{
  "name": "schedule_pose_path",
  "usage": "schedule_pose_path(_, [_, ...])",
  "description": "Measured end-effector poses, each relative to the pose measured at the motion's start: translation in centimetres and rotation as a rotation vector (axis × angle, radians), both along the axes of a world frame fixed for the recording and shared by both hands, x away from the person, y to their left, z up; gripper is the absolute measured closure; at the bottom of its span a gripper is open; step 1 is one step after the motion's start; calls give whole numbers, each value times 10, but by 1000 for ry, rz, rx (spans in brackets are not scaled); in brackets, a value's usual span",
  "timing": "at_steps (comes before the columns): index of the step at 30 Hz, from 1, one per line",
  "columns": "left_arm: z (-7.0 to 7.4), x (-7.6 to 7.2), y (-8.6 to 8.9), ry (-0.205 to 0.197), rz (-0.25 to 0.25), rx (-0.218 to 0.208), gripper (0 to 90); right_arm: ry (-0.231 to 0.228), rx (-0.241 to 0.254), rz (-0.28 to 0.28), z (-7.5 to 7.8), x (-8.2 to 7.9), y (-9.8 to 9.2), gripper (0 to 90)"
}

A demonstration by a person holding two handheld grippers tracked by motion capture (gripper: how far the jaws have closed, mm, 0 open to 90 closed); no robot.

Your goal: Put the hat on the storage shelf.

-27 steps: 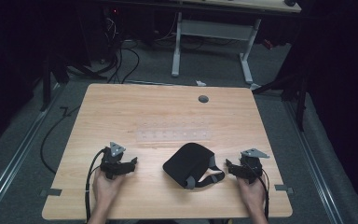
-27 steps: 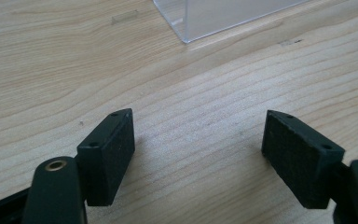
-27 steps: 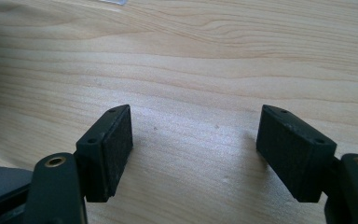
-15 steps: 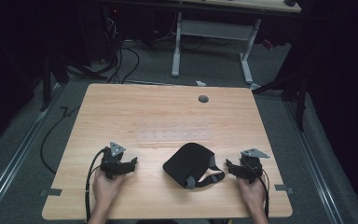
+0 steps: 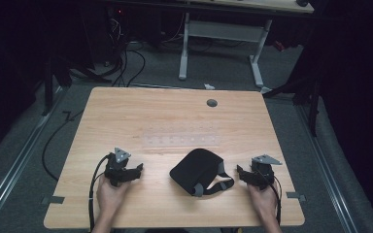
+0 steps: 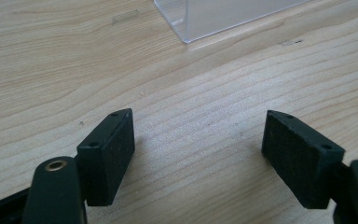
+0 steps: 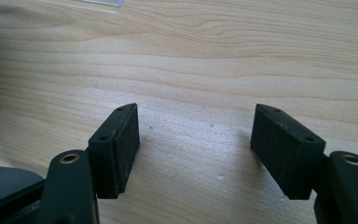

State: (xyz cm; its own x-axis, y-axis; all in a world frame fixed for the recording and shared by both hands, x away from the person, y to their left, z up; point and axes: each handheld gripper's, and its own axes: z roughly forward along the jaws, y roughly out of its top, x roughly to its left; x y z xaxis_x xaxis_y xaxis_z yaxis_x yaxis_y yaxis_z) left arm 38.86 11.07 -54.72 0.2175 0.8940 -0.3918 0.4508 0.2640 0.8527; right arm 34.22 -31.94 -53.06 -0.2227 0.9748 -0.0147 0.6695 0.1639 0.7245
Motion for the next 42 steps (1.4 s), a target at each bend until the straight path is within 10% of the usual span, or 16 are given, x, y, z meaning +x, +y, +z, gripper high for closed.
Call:
schedule_pose_path(12, [0,0,0,1,1,-1,257,-66,-66,19,4,-7,8,499])
schedule_pose_path(31, [0,0,0,0,1,-2,257,-136,138,144,30,-39,13,471])
schedule_pose_path(42, [0,0,0,0,1,0,257,-134,199,258,37,-32,40,393])
